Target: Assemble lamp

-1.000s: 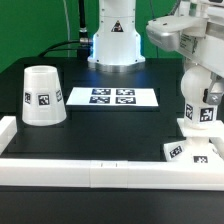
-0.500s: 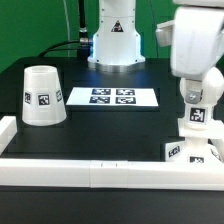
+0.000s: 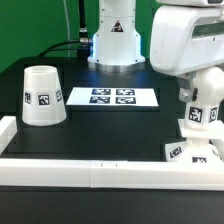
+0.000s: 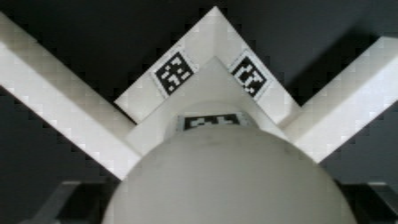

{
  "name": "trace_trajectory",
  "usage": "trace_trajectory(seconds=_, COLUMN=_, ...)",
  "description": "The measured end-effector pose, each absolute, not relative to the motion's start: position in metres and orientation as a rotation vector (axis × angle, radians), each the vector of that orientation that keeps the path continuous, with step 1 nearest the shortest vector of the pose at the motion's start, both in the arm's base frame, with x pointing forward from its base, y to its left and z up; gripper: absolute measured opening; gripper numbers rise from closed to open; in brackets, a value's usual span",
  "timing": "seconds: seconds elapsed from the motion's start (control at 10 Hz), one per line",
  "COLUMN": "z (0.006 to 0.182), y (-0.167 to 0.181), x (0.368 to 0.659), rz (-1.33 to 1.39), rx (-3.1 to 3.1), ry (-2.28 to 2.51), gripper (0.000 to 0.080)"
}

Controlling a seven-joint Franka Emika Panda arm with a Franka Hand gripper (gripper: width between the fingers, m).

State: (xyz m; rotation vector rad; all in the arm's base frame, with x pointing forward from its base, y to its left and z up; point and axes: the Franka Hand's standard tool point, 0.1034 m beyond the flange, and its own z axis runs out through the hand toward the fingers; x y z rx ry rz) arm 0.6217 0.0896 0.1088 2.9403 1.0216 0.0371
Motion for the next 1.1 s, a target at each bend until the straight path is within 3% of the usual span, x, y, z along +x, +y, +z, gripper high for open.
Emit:
trace_trajectory(seconds=0.4, z=0.1086, y=0.0914, x=0.6213, rz=0.043, rx=3.054, ry=0.665, gripper=0.0576)
trace_trajectory(seconds=1.1, z=0.1085, y=0.0921, x=0.6200, rz=0.031, rx=3.155, ry=-0.466, gripper=0.0576)
